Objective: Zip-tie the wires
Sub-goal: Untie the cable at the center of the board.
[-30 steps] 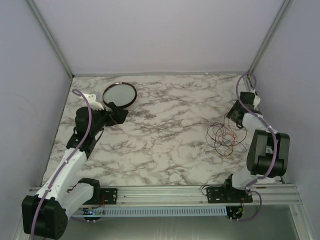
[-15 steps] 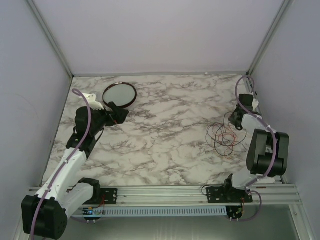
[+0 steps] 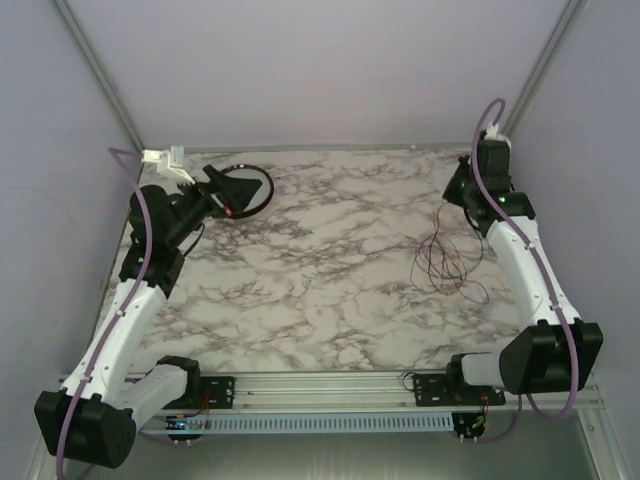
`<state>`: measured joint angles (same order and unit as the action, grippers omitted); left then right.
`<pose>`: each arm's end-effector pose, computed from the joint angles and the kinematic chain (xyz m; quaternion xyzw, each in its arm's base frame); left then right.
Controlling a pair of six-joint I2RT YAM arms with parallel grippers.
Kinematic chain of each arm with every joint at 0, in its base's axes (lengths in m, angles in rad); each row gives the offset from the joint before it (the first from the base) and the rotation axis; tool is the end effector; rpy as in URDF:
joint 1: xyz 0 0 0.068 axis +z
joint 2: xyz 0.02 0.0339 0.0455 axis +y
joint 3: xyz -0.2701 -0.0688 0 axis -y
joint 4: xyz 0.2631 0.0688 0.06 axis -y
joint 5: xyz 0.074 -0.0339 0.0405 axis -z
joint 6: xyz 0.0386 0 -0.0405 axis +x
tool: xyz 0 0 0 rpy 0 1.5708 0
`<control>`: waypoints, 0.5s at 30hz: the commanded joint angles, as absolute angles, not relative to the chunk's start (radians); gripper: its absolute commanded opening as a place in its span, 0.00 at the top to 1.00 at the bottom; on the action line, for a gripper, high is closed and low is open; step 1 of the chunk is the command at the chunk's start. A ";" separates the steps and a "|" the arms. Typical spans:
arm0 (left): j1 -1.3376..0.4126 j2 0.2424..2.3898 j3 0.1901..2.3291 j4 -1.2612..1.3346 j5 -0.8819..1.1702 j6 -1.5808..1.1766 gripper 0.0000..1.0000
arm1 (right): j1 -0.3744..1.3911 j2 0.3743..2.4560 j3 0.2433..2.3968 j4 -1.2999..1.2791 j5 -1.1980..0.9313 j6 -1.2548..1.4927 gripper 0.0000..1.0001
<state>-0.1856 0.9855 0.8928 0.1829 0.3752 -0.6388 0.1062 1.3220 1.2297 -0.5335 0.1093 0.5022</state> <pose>0.2409 -0.0596 0.3839 -0.0147 0.6767 -0.4058 0.6142 0.3108 0.0289 0.3450 0.1993 0.8668 0.0897 0.4481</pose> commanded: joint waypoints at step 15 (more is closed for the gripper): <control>-0.395 1.196 1.053 0.425 0.478 -0.571 0.00 | 0.186 1.162 1.584 -0.570 0.051 0.385 1.00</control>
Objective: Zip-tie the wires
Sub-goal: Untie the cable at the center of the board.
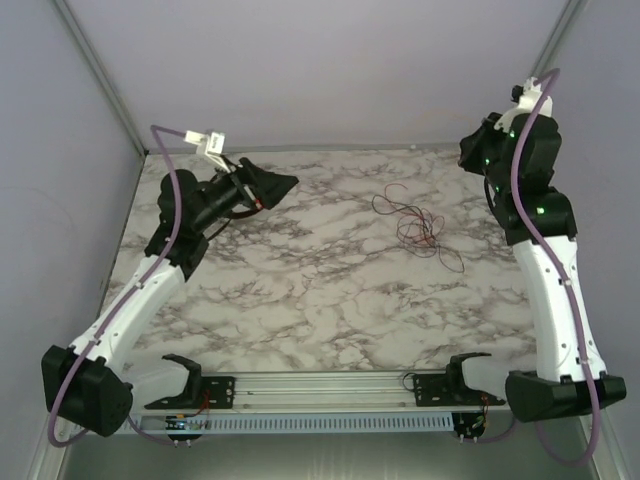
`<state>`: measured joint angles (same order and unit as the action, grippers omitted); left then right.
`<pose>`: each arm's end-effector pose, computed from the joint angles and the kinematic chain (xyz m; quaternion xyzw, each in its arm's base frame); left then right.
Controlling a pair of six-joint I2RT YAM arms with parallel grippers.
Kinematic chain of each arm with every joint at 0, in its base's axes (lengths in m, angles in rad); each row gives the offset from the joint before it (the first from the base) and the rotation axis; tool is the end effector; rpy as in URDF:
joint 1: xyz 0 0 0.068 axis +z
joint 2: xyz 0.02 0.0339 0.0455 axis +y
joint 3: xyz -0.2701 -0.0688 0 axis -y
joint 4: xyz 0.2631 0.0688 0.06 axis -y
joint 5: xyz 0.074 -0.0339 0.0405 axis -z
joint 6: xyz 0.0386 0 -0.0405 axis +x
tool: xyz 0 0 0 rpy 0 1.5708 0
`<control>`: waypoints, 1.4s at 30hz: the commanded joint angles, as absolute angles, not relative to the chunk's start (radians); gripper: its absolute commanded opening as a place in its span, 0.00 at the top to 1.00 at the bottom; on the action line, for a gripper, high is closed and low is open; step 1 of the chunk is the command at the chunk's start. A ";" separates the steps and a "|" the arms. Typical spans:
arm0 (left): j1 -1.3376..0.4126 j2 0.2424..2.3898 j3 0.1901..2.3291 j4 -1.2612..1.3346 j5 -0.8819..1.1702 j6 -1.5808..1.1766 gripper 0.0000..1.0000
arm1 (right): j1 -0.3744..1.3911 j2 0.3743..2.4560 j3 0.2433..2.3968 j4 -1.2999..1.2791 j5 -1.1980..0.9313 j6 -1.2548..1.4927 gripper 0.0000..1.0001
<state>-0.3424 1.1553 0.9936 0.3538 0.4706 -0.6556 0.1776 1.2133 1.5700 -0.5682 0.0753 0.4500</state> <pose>0.2642 -0.1127 0.3982 0.0812 0.6390 -0.4893 0.5879 0.2575 0.0433 0.4910 0.1290 0.7668 0.1660 0.6064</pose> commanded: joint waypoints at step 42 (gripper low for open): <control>-0.711 1.993 1.683 0.507 0.474 -0.365 0.94 | 0.186 1.022 1.449 -0.592 -0.291 0.224 1.00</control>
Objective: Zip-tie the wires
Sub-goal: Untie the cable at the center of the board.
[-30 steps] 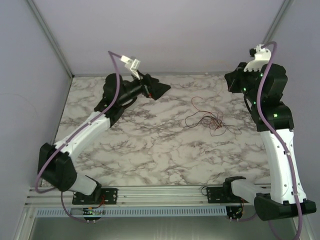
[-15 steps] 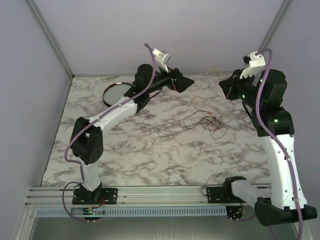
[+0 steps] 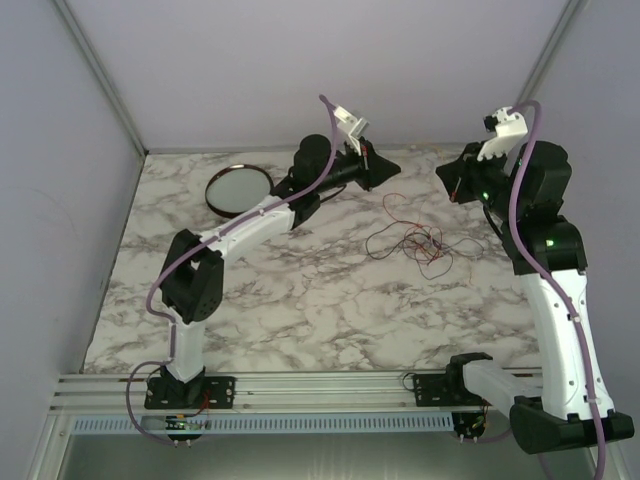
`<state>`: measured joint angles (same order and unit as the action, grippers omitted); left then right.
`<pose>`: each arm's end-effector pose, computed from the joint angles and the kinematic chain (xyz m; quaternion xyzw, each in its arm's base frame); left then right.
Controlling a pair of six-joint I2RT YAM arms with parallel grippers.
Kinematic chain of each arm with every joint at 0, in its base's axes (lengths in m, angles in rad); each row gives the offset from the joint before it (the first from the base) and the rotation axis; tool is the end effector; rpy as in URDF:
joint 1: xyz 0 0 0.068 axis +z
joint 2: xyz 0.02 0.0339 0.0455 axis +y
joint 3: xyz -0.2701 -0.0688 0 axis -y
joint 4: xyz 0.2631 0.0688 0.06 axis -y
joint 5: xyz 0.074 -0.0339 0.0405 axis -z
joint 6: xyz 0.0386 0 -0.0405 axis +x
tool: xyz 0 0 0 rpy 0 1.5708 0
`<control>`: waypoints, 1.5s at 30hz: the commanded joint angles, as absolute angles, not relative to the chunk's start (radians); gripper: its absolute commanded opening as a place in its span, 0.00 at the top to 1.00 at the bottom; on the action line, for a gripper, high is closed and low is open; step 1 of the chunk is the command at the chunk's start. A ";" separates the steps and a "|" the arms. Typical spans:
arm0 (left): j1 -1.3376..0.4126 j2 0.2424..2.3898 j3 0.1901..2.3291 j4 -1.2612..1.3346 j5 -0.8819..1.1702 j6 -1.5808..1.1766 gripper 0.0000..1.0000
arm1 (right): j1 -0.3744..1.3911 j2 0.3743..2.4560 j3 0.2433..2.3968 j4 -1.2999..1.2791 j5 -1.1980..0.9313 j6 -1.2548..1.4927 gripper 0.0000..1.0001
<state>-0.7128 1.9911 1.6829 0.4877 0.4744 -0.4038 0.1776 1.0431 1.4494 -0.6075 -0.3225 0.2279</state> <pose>0.3711 -0.3441 0.3568 0.2741 0.5878 -0.5230 0.5531 0.2049 0.0492 0.4838 -0.0823 0.7668 0.2475 0.5865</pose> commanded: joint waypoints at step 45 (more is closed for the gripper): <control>-0.717 1.678 1.919 0.053 0.208 -0.268 1.00 | 0.191 1.107 0.654 0.241 -0.324 0.270 0.38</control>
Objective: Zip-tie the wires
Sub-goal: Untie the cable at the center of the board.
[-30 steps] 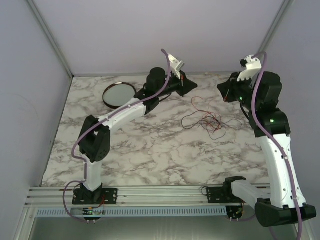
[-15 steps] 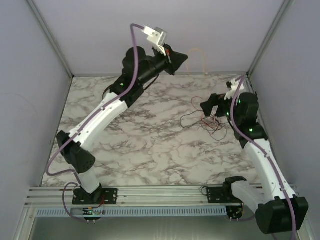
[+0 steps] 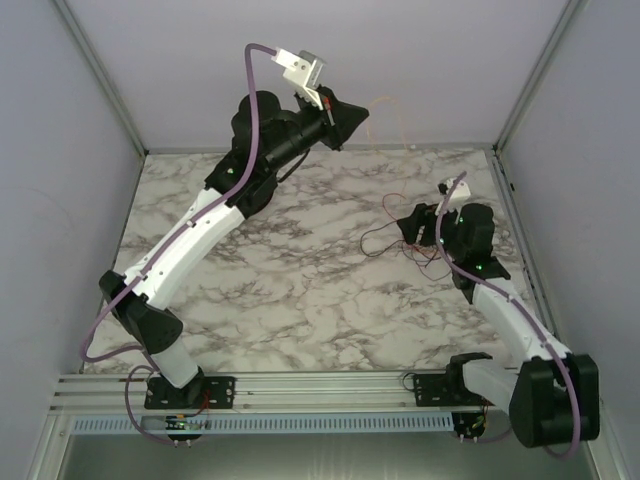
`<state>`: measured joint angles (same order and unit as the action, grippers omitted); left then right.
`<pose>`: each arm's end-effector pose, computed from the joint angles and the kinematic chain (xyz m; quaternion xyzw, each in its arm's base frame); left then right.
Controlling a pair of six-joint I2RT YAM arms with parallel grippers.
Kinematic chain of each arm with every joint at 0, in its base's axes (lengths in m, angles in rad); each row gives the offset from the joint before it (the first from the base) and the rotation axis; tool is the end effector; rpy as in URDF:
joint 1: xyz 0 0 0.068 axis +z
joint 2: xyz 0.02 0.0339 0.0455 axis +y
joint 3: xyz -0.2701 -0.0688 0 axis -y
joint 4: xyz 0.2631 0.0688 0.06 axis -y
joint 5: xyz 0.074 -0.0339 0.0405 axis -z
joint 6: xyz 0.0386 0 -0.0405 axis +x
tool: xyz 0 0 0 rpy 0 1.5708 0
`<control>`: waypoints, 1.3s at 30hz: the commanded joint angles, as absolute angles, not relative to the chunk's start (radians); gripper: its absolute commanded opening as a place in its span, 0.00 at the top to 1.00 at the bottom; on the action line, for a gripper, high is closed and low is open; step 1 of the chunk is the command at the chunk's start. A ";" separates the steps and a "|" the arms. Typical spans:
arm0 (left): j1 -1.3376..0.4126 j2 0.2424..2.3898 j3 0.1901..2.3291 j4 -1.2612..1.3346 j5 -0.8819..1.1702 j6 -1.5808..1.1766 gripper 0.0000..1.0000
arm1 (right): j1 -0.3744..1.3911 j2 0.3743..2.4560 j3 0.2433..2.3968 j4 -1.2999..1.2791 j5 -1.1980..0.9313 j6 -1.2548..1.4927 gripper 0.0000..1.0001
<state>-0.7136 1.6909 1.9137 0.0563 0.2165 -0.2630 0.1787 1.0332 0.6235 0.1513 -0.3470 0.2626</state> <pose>0.2993 -0.2701 0.5291 0.2178 0.5640 -0.4299 0.6706 0.2472 0.0580 0.2675 -0.0725 0.7842 0.2650 0.5564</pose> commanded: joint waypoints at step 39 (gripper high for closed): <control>-0.692 1.462 1.455 0.036 0.028 -0.325 1.00 | 0.200 0.928 1.116 -0.165 0.240 0.197 1.00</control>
<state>-0.7033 1.4712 1.4696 -0.0177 0.0498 -0.2863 0.1940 1.0267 1.2003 -0.1303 0.1654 0.1543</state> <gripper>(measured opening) 0.005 0.004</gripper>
